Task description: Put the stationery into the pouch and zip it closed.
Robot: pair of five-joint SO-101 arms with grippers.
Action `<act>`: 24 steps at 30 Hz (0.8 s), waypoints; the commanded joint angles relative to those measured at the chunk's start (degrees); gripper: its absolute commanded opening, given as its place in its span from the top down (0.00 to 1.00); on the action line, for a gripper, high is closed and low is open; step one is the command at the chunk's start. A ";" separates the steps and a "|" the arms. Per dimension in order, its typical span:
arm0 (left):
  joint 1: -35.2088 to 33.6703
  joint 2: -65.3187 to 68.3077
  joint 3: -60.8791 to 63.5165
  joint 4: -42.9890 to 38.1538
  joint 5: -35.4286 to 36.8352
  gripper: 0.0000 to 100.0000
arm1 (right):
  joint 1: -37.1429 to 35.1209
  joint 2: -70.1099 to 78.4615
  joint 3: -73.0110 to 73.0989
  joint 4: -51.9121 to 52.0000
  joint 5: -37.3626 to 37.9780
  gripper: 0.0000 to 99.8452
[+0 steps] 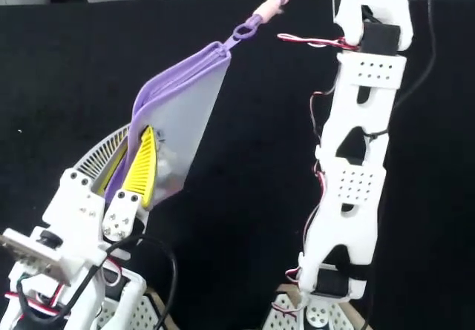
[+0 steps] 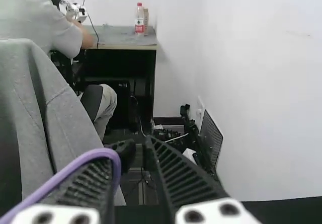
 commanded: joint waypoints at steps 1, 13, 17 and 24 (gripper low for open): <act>-0.66 -1.23 -1.45 -5.10 -0.35 0.97 | 10.73 1.19 -1.98 -1.14 0.26 0.99; -1.10 -1.32 19.03 -6.33 -0.44 0.78 | 1.14 -4.26 -8.75 13.45 0.35 0.99; -1.98 -1.41 21.58 -6.59 -0.18 0.77 | -1.05 -4.79 -8.66 15.47 0.35 0.99; -13.85 -1.41 20.79 -6.07 2.55 0.77 | -8.26 2.15 -7.16 20.31 10.46 0.99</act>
